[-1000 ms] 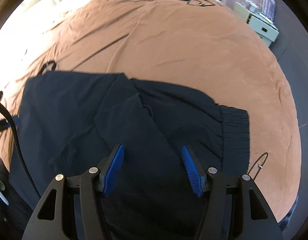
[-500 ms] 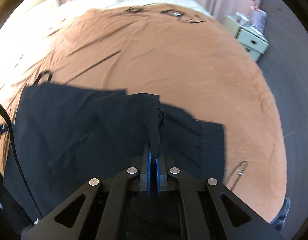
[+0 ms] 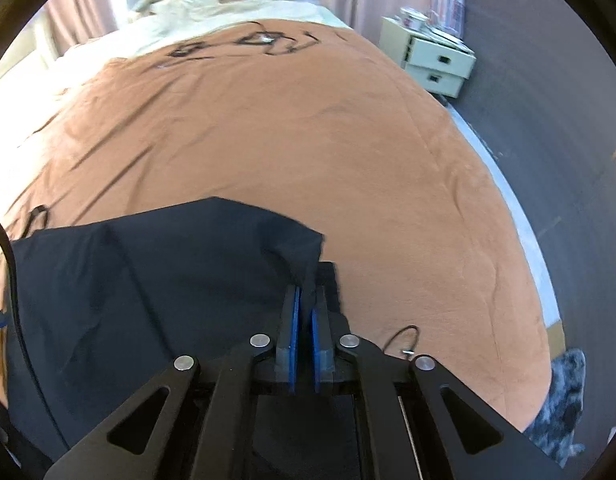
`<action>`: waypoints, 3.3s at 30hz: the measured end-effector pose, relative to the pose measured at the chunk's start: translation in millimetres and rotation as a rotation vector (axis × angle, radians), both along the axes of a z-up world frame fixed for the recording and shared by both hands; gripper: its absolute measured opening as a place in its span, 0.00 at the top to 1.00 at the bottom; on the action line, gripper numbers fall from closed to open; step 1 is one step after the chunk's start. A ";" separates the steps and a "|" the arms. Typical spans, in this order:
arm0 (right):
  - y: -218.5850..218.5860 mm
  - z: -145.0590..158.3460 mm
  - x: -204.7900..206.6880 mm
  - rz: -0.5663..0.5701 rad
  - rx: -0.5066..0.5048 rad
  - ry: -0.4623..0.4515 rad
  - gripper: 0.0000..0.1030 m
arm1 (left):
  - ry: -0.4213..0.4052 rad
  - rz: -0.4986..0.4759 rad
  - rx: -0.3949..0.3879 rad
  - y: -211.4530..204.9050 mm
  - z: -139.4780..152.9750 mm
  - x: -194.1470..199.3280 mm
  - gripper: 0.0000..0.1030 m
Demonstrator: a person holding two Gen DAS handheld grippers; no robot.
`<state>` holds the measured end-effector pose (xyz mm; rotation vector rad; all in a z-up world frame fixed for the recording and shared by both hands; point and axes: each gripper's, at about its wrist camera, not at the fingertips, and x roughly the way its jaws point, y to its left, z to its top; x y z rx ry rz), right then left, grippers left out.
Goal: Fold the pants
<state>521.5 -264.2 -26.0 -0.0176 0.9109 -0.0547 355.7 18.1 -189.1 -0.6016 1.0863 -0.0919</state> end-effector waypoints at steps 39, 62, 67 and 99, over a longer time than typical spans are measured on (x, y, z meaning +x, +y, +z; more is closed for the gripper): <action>-13.0 25.8 26.4 -0.035 0.200 -0.061 0.99 | -0.001 -0.001 -0.019 1.5 -4.9 5.7 0.52; 55.3 39.0 -78.0 0.237 0.079 -0.088 0.51 | -0.017 -0.006 -0.039 5.9 9.6 -16.4 0.52; 73.0 24.0 -89.4 0.348 0.069 -0.029 0.51 | -0.015 -0.006 -0.043 6.0 9.8 -17.9 0.52; 81.8 12.6 -57.5 0.361 -0.029 -0.026 0.89 | -0.004 0.007 -0.051 2.7 2.0 -13.2 0.52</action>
